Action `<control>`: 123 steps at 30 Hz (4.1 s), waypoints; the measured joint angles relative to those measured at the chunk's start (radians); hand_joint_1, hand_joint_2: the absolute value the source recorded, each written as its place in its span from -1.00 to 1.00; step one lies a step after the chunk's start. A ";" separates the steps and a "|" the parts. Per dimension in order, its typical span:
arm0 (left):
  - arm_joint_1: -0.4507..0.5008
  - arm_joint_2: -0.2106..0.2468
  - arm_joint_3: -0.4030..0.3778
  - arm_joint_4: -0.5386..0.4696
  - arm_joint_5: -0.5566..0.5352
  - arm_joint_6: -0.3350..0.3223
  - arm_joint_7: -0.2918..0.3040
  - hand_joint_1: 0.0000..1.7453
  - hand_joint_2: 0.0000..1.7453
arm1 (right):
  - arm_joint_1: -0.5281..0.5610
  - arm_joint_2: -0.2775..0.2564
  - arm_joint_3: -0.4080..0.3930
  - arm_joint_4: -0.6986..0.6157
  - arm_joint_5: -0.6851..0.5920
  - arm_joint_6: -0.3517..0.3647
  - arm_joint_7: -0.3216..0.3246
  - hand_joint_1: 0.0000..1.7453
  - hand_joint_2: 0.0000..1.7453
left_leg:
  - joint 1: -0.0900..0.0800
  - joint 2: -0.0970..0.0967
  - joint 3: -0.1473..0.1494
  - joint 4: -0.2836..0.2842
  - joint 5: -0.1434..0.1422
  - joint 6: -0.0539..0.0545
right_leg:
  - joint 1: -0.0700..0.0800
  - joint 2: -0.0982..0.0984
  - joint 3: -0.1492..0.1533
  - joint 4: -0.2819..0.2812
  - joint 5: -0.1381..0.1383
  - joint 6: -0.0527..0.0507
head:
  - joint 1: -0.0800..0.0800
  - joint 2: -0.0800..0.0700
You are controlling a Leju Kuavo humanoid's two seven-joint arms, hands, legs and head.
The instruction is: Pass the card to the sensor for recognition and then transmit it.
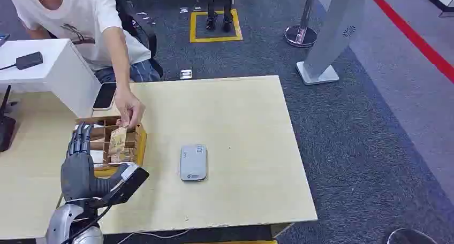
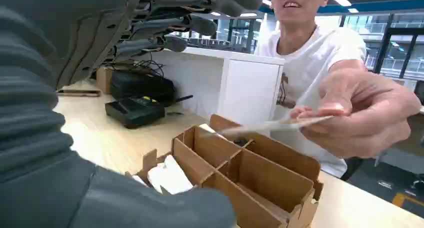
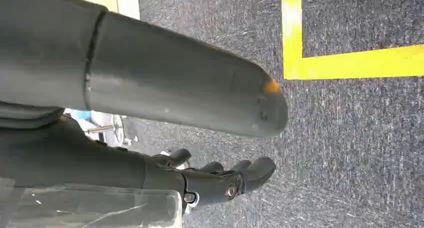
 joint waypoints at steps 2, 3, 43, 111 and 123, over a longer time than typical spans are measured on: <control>-0.003 0.001 -0.003 0.000 -0.007 0.001 0.005 -0.96 1.00 | 0.000 0.000 0.000 0.000 0.000 0.000 0.000 -1.00 -1.00 | 0.000 0.000 0.000 0.000 0.000 0.000 | 0.000 0.000 0.000 0.000 0.000 0.000 | 0.000 0.000; -0.005 0.001 -0.003 0.000 -0.008 0.001 0.008 -0.60 1.00 | 0.000 0.000 0.000 0.000 0.000 0.000 0.000 -1.00 -1.00 | 0.000 0.000 0.000 0.000 0.000 0.000 | 0.000 0.000 0.000 0.000 0.000 0.000 | 0.000 0.000; -0.106 0.041 -0.026 0.065 -0.068 -0.036 0.035 1.00 1.00 | 0.000 0.000 0.010 0.000 0.020 0.009 0.000 -1.00 -1.00 | 0.000 0.000 0.000 0.000 0.000 0.000 | 0.000 0.000 0.000 0.000 0.000 0.000 | 0.000 0.000; -0.226 0.024 -0.204 0.395 -0.145 0.144 0.053 1.00 1.00 | 0.000 -0.015 0.070 0.018 0.085 0.053 -0.025 -1.00 -1.00 | 0.000 0.000 0.000 0.000 0.000 0.000 | 0.000 0.000 0.001 0.000 0.001 0.000 | 0.000 0.000; -0.265 0.044 0.043 0.239 -0.194 0.124 0.044 1.00 1.00 | 0.001 -0.014 0.070 0.018 0.091 0.057 -0.007 -1.00 -1.00 | 0.000 0.000 0.000 0.000 0.001 0.000 | 0.000 0.000 0.001 0.000 0.001 0.000 | 0.000 0.000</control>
